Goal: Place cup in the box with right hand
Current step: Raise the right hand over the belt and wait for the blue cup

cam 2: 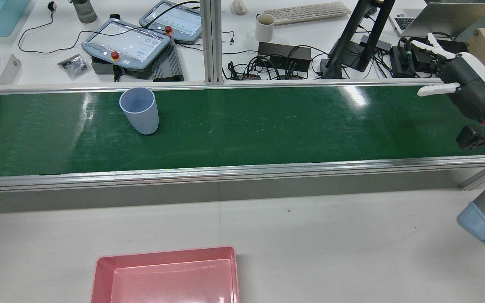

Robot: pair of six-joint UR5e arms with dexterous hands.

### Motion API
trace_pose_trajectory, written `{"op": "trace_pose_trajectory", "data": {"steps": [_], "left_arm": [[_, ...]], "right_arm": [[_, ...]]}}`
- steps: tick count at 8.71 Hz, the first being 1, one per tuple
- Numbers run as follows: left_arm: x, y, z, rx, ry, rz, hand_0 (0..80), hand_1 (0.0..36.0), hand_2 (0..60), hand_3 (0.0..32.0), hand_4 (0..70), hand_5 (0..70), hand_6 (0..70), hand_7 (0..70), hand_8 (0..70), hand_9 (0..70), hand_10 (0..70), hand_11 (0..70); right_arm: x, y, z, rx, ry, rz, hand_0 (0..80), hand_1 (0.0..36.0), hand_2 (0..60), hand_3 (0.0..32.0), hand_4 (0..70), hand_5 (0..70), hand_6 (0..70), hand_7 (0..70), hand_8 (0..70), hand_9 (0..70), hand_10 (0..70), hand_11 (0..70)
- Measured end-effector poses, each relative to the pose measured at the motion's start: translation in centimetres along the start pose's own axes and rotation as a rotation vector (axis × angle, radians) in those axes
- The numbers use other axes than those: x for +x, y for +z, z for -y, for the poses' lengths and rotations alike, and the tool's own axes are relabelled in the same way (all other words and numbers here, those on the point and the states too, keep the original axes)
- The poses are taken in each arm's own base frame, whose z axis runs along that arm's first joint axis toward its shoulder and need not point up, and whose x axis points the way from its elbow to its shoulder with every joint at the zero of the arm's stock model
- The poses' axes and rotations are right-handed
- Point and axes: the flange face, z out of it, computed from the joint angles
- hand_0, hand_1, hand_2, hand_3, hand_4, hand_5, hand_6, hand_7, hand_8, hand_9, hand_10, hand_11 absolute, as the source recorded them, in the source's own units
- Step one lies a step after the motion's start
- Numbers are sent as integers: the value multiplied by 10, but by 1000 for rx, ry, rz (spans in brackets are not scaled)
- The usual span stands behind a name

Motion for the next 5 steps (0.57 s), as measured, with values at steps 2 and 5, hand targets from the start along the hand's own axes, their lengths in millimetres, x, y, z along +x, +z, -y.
{"op": "trace_pose_trajectory", "data": {"steps": [2, 5], "left_arm": [[0, 0, 0, 0, 0, 0, 0, 0, 0, 0, 0, 0, 0, 0, 0, 0, 0, 0], [0, 0, 0, 0, 0, 0, 0, 0, 0, 0, 0, 0, 0, 0, 0, 0, 0, 0]], "right_arm": [[0, 1, -1, -4, 5, 2, 460, 100, 0, 0, 0, 28, 0, 0, 0, 0, 0, 0], [0, 1, -2, -6, 36, 6, 456, 104, 7, 0, 0, 27, 0, 0, 0, 0, 0, 0]]}}
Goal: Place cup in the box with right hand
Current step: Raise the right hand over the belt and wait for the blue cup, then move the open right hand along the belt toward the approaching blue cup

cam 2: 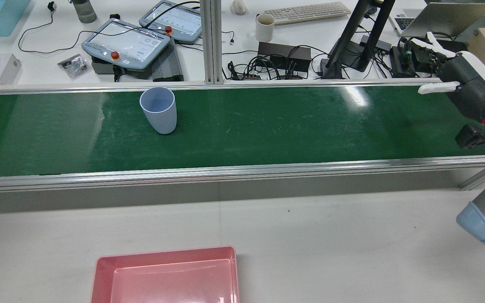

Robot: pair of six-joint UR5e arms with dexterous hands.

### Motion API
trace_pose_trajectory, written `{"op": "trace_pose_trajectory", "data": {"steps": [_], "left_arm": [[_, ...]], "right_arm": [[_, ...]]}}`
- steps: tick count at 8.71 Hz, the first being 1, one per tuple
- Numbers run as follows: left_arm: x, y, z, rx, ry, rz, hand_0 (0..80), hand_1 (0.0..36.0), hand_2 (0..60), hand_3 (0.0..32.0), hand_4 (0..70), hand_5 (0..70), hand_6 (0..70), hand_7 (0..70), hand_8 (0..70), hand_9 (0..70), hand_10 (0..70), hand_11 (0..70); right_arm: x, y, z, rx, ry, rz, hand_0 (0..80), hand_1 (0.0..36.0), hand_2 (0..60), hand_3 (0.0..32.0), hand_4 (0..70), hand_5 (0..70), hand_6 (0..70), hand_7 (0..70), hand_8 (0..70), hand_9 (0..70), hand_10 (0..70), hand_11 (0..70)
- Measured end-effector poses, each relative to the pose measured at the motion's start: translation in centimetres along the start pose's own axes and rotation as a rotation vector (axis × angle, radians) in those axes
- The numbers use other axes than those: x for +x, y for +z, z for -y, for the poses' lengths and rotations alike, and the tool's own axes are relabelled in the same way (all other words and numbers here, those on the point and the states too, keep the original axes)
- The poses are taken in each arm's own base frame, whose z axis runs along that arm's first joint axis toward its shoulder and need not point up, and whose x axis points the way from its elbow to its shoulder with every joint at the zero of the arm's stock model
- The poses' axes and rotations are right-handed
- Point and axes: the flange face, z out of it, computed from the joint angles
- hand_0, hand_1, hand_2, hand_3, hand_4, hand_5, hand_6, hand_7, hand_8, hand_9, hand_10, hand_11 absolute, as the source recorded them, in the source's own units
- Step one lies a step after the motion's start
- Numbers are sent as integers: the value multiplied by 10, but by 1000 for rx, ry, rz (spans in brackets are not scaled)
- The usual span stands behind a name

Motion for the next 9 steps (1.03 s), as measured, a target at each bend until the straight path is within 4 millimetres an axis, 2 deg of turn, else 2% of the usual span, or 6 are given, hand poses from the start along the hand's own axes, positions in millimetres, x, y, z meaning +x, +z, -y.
{"op": "trace_pose_trajectory", "data": {"steps": [4, 9], "left_arm": [[0, 0, 0, 0, 0, 0, 0, 0, 0, 0, 0, 0, 0, 0, 0, 0, 0, 0], [0, 0, 0, 0, 0, 0, 0, 0, 0, 0, 0, 0, 0, 0, 0, 0, 0, 0]], "right_arm": [[2, 1, 0, 1, 16, 0, 452, 109, 40, 0, 0, 27, 0, 0, 0, 0, 0, 0], [3, 13, -16, -25, 27, 9, 454, 110, 47, 0, 0, 26, 0, 0, 0, 0, 0, 0]]}}
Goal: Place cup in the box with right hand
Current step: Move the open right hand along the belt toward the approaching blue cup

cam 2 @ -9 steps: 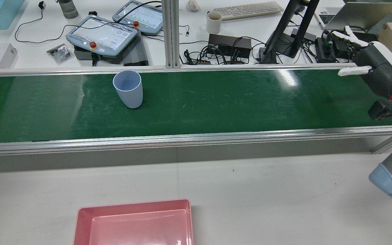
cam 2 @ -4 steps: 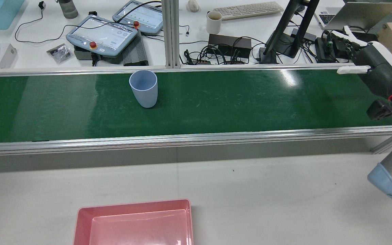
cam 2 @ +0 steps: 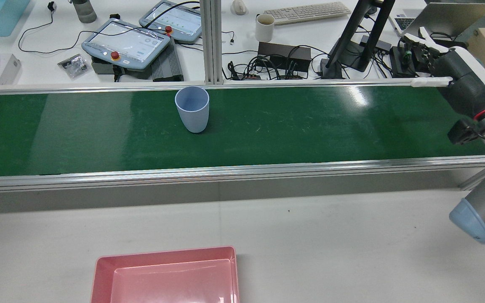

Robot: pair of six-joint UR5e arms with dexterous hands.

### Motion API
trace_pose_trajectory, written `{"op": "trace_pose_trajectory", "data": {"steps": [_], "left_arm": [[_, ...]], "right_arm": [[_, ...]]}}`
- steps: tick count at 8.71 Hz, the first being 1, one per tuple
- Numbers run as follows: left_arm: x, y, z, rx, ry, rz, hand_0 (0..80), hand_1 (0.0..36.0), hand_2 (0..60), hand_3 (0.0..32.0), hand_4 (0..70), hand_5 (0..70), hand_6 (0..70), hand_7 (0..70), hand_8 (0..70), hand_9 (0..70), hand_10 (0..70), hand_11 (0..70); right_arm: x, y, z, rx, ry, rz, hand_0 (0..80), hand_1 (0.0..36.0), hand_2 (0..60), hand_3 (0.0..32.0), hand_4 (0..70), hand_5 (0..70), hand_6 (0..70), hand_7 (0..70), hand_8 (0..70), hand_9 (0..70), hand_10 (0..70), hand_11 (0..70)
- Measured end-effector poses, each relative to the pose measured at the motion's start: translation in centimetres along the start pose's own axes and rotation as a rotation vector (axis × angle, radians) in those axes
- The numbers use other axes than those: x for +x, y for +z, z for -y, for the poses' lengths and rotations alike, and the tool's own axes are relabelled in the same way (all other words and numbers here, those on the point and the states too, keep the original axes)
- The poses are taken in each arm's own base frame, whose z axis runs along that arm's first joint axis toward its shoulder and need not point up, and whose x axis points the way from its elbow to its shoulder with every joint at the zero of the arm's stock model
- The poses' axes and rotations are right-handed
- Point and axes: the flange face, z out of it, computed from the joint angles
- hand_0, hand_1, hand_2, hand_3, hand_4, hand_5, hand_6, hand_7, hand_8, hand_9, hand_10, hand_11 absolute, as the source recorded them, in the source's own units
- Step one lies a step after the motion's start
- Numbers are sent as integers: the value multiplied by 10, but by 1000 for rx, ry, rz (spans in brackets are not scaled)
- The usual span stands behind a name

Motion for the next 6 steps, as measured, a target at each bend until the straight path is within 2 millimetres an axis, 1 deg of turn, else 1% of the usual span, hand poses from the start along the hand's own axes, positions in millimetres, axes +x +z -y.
{"op": "trace_pose_trajectory", "data": {"steps": [1, 2, 3, 5, 6], "left_arm": [[0, 0, 0, 0, 0, 0, 0, 0, 0, 0, 0, 0, 0, 0, 0, 0, 0, 0], [0, 0, 0, 0, 0, 0, 0, 0, 0, 0, 0, 0, 0, 0, 0, 0, 0, 0], [0, 0, 0, 0, 0, 0, 0, 0, 0, 0, 0, 0, 0, 0, 0, 0, 0, 0], [0, 0, 0, 0, 0, 0, 0, 0, 0, 0, 0, 0, 0, 0, 0, 0, 0, 0], [0, 0, 0, 0, 0, 0, 0, 0, 0, 0, 0, 0, 0, 0, 0, 0, 0, 0]], "right_arm": [[1, 1, -2, -1, 0, 0, 457, 112, 48, 0, 0, 26, 0, 0, 0, 0, 0, 0], [6, 1, -4, 4, -3, 1, 456, 114, 53, 0, 0, 25, 0, 0, 0, 0, 0, 0], [17, 0, -6, 13, -2, 0, 453, 118, 73, 0, 0, 24, 0, 0, 0, 0, 0, 0], [40, 4, -19, 10, 7, -6, 454, 118, 80, 0, 0, 23, 0, 0, 0, 0, 0, 0], [47, 7, -27, 2, 13, -9, 456, 117, 79, 0, 0, 22, 0, 0, 0, 0, 0, 0]]}}
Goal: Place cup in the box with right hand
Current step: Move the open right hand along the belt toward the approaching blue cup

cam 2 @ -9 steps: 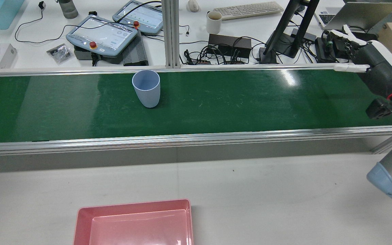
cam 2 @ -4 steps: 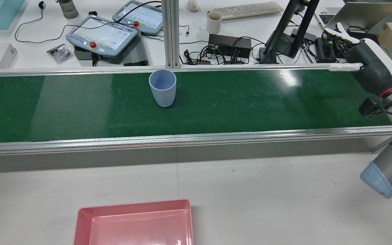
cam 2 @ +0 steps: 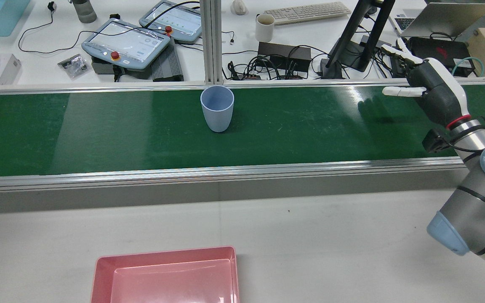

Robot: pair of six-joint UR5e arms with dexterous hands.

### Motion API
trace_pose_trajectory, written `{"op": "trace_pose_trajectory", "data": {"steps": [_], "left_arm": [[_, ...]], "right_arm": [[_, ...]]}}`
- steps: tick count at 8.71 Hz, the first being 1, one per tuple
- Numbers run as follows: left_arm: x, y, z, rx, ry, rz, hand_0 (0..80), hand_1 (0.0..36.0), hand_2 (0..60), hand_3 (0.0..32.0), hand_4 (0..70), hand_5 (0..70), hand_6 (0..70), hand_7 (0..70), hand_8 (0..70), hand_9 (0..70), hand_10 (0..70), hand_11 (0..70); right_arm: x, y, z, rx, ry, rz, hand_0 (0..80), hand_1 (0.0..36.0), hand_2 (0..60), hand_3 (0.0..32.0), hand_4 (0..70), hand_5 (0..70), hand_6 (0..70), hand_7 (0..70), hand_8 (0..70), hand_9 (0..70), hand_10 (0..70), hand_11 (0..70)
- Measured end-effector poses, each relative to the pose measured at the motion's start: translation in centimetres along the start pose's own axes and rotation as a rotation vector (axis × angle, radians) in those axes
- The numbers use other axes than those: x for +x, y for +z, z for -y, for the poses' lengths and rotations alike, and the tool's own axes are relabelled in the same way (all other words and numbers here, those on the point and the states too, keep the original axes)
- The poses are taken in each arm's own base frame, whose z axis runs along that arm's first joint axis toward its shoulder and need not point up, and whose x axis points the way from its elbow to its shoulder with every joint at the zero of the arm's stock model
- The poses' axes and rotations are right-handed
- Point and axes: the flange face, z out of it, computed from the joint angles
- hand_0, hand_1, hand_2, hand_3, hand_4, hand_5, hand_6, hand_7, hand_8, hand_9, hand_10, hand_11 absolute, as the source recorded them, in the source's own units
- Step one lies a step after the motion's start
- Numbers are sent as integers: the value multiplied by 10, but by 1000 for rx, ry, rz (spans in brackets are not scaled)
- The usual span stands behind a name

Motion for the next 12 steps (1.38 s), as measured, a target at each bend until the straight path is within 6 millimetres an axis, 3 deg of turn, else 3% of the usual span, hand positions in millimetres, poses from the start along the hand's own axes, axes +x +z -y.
{"op": "trace_pose_trajectory", "data": {"steps": [6, 12], "left_arm": [[0, 0, 0, 0, 0, 0, 0, 0, 0, 0, 0, 0, 0, 0, 0, 0, 0, 0], [0, 0, 0, 0, 0, 0, 0, 0, 0, 0, 0, 0, 0, 0, 0, 0, 0, 0]], "right_arm": [[32, 5, -34, -43, 22, -27, 461, 114, 52, 0, 9, 23, 0, 0, 0, 0, 0, 0], [46, 2, -45, -57, 31, -45, 460, 116, 61, 0, 8, 23, 0, 0, 0, 0, 0, 0]]}}
